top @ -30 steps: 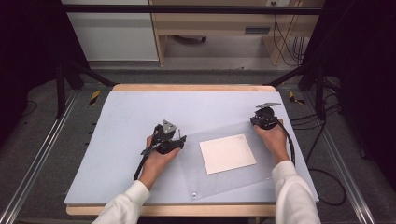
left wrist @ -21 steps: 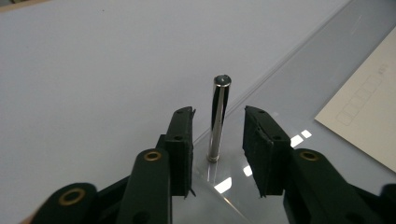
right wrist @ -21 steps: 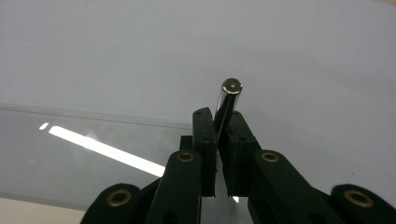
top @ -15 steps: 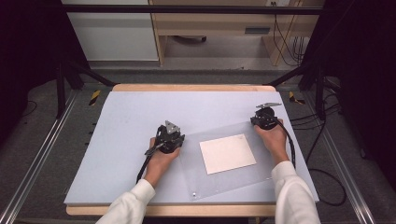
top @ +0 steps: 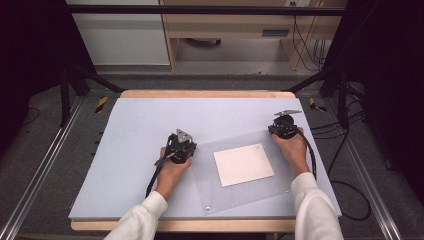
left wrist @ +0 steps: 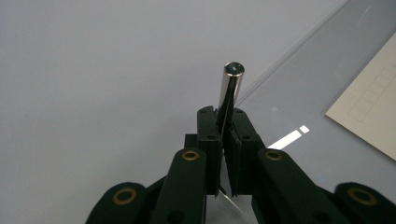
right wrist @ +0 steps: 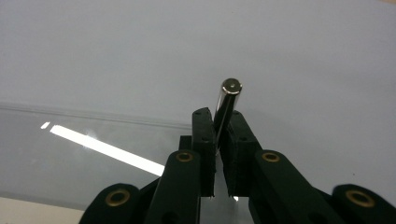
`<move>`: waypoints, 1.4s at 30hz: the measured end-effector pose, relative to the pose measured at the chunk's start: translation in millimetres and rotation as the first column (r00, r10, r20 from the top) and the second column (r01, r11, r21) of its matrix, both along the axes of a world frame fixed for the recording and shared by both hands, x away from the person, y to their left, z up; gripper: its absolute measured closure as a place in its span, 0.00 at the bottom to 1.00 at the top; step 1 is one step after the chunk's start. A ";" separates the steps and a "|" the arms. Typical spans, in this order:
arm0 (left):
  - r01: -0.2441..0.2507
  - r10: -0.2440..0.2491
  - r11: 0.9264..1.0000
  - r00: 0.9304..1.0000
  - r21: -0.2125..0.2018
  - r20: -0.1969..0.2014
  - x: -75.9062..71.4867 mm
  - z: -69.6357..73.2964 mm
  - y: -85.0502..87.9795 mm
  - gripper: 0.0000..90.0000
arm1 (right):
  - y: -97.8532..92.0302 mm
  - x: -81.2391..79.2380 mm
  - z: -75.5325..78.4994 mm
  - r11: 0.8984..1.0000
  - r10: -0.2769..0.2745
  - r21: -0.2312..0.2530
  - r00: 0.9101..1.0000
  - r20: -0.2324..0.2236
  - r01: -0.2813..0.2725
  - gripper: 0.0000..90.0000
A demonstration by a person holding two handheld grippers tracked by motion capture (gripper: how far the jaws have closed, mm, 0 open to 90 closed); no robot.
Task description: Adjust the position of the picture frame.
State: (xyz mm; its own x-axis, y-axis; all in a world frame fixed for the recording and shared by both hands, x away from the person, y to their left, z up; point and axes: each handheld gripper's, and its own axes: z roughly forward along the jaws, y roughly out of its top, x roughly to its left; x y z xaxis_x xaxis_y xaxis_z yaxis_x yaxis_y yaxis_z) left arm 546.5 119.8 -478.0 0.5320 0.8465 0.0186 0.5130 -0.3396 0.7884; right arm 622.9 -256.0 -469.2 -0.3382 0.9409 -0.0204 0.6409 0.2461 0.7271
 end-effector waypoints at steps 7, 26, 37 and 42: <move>0.002 -0.002 1.000 1.000 0.002 -0.003 0.2 0.5 0.0 0.94 | 1.6 1.9 -1.3 1.000 -0.001 -0.006 1.000 -0.002 0.001 0.95; 0.022 -0.023 1.000 0.999 -0.022 -0.044 5.7 4.4 1.9 0.94 | 3.3 1.0 4.2 1.000 -0.014 -0.007 0.999 -0.043 0.013 0.95; 0.048 -0.047 0.999 0.998 0.018 -0.050 2.0 22.6 6.3 0.94 | 6.0 -6.9 22.8 0.999 0.001 -0.040 0.997 -0.071 -0.004 0.95; 0.057 -0.056 0.998 0.998 0.023 -0.037 -0.3 32.8 9.7 0.94 | 11.8 -8.6 39.5 0.999 0.001 -0.051 0.998 -0.069 -0.005 0.95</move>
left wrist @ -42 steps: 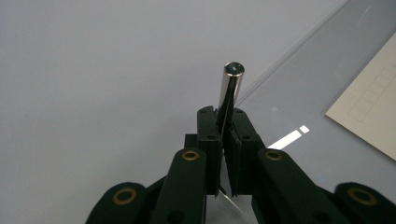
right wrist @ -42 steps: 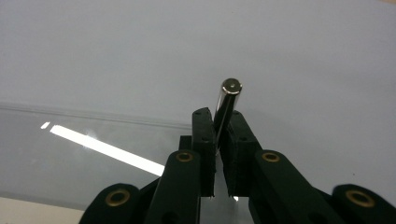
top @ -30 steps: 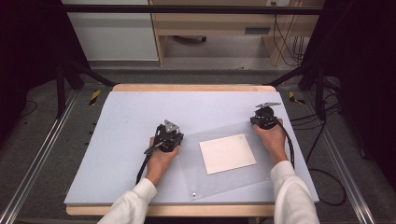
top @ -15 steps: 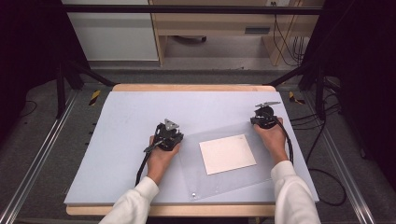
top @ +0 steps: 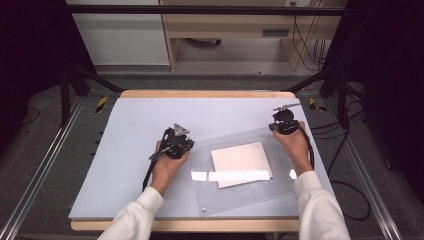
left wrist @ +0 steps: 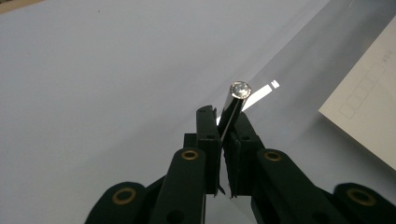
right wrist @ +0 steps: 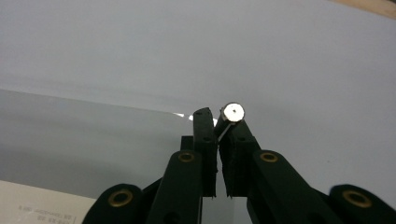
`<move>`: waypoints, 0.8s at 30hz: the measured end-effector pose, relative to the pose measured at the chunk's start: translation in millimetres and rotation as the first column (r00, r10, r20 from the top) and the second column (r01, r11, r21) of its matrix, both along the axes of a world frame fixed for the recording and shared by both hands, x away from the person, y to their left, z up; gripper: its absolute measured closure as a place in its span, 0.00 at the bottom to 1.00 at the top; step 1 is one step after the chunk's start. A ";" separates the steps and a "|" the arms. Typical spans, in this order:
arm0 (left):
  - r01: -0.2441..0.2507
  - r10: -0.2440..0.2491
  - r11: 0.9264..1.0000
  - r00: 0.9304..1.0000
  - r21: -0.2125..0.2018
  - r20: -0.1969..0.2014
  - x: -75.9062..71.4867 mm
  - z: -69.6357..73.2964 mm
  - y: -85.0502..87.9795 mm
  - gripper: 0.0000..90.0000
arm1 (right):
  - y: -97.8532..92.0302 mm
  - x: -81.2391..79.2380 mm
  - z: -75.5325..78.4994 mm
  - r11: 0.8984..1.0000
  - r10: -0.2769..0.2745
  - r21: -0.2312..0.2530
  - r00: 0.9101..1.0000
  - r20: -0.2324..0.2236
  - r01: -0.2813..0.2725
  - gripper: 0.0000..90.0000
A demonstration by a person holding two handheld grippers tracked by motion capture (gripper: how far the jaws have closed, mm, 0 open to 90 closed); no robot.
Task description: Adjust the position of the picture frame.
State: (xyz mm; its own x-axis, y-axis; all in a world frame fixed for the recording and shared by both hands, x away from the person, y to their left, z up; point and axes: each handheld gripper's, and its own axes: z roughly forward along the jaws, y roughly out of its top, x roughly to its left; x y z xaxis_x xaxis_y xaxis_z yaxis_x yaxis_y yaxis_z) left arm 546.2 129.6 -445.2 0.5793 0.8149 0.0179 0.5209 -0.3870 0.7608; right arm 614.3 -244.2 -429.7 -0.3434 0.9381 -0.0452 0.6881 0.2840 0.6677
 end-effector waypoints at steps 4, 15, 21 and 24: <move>-0.004 0.004 1.000 1.000 -0.015 0.000 -1.9 10.6 6.9 0.93 | 5.1 -2.2 9.2 1.000 0.004 -0.004 1.000 -0.008 -0.004 0.95; -0.025 0.026 1.000 0.999 -0.013 0.027 -7.4 38.2 31.4 0.93 | 27.9 -14.0 39.3 0.999 0.024 -0.025 1.000 0.010 -0.023 0.95; -0.028 0.028 1.000 0.999 -0.004 0.038 -10.2 52.6 49.9 0.93 | 45.1 -21.0 54.3 0.999 0.040 -0.034 0.999 0.022 -0.039 0.95; -0.028 0.028 1.000 0.999 0.006 0.040 -11.2 59.3 58.1 0.93 | 53.6 -22.9 59.8 0.998 0.051 -0.035 0.998 0.026 -0.050 0.95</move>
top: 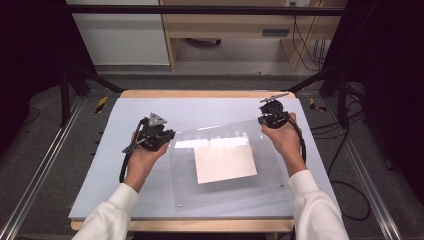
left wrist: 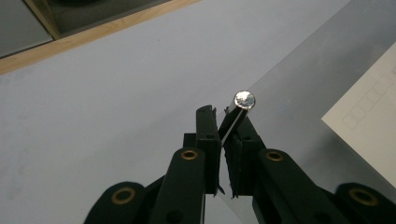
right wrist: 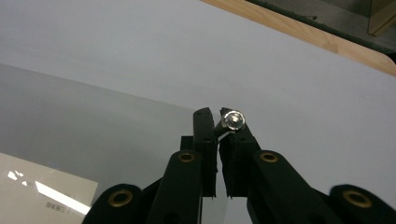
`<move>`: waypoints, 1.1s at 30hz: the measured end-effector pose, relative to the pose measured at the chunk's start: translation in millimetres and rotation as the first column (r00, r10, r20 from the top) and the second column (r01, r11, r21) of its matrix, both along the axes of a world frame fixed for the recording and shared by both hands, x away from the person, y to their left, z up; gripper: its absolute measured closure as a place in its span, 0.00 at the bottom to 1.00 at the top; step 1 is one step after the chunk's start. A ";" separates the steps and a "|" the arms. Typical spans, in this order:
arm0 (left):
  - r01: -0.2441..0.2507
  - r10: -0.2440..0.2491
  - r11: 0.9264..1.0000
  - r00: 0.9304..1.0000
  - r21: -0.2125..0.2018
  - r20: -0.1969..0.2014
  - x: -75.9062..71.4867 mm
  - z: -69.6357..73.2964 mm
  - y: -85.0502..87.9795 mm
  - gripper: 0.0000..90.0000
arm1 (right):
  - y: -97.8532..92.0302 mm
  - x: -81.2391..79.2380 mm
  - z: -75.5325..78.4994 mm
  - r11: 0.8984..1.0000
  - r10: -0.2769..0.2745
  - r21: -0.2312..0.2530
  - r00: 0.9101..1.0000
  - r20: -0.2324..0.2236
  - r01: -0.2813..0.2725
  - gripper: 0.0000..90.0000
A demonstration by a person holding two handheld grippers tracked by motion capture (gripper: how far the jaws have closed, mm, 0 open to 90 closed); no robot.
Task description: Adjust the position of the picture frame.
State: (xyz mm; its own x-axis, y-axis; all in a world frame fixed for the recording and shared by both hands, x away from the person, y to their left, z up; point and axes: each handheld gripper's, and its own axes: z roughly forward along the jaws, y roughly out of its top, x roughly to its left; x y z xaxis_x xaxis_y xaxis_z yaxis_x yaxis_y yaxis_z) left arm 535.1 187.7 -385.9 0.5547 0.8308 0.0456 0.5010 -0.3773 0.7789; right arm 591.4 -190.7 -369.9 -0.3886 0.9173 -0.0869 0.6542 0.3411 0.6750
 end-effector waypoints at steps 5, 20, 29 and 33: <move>-0.002 0.002 1.000 1.000 0.012 0.004 -2.3 10.2 9.9 0.93 | 10.8 -2.8 7.6 1.000 0.013 0.002 1.000 0.004 -0.013 0.95; 0.011 -0.012 0.999 1.000 0.031 0.016 -4.1 36.1 24.0 0.93 | 23.0 -20.5 26.4 1.000 0.006 0.016 1.000 0.020 -0.006 0.95; 0.035 -0.035 0.998 0.999 0.045 -0.012 8.3 23.9 28.3 0.93 | 27.2 -28.2 10.1 1.000 -0.006 0.023 1.000 -0.004 0.006 0.95; 0.035 -0.033 0.998 0.999 0.049 -0.034 14.8 10.6 28.5 0.93 | 28.7 -27.8 -5.7 1.000 -0.016 0.022 0.999 -0.032 0.017 0.95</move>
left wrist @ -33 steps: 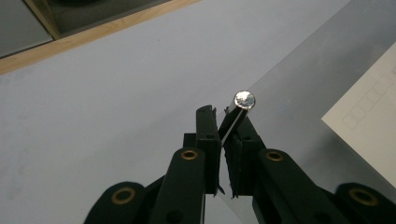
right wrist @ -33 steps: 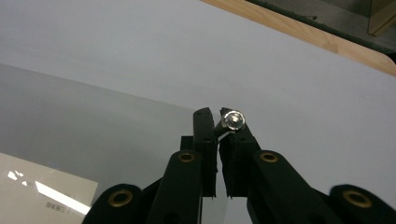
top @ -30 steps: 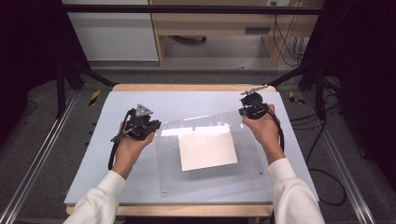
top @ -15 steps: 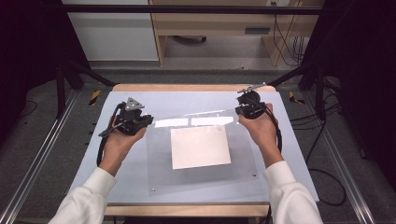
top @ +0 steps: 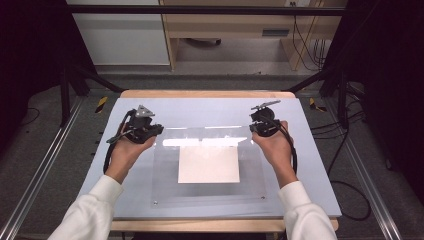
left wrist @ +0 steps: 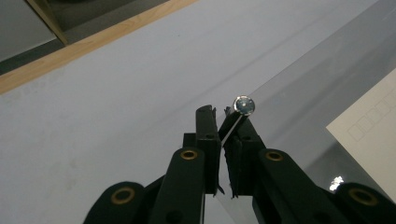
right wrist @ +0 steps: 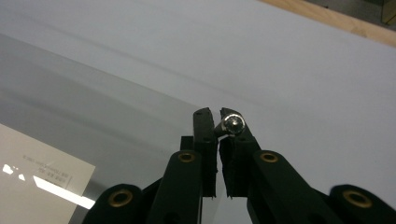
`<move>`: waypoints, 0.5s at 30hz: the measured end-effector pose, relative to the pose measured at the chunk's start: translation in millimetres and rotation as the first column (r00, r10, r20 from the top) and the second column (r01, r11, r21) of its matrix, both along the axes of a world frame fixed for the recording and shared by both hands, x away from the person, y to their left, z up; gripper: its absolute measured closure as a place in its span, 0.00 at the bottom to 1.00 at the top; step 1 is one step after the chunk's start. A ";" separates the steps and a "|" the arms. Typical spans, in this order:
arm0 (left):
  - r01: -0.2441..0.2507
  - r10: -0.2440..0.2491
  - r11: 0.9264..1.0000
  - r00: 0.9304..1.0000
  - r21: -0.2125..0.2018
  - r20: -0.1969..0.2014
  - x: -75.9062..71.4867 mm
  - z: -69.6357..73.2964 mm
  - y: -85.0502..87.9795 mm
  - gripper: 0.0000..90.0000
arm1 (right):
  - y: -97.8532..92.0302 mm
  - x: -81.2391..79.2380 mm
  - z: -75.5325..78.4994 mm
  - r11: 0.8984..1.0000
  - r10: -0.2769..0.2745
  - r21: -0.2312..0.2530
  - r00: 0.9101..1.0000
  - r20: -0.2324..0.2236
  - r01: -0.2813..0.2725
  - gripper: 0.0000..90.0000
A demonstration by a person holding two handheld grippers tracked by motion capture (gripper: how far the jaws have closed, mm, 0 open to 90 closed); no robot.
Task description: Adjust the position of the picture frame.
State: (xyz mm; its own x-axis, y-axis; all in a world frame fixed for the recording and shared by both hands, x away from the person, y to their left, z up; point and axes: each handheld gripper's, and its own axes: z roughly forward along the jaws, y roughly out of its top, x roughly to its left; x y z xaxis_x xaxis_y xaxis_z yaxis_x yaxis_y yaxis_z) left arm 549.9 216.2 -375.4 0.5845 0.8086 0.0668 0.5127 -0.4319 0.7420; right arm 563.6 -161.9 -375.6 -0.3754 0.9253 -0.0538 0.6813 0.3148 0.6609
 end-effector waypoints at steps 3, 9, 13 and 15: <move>0.000 0.000 1.000 1.000 -0.004 -0.019 2.6 -11.5 0.0 0.93 | 0.9 0.6 -11.3 1.000 -0.006 -0.004 1.000 -0.023 0.006 0.95; 0.005 -0.005 1.000 0.999 -0.004 -0.044 6.5 -27.5 1.6 0.93 | 2.1 2.3 -24.9 1.000 -0.007 -0.014 0.999 -0.049 0.007 0.95; 0.001 -0.001 1.000 0.998 -0.002 -0.063 10.3 -35.2 5.7 0.93 | 5.4 2.5 -31.5 1.000 -0.004 -0.017 0.998 -0.059 0.003 0.95; -0.010 0.010 1.000 0.997 -0.004 -0.077 15.7 -43.5 9.2 0.93 | 10.0 2.9 -40.2 1.000 -0.004 -0.014 0.997 -0.079 0.003 0.95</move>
State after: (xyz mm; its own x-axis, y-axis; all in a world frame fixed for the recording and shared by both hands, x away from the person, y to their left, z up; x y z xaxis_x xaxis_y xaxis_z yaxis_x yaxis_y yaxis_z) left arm 565.6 225.4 -418.8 0.5796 0.8147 0.0188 0.5726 -0.4235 0.7020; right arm 566.5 -151.9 -415.8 -0.3756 0.9260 -0.0366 0.7321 0.3207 0.6010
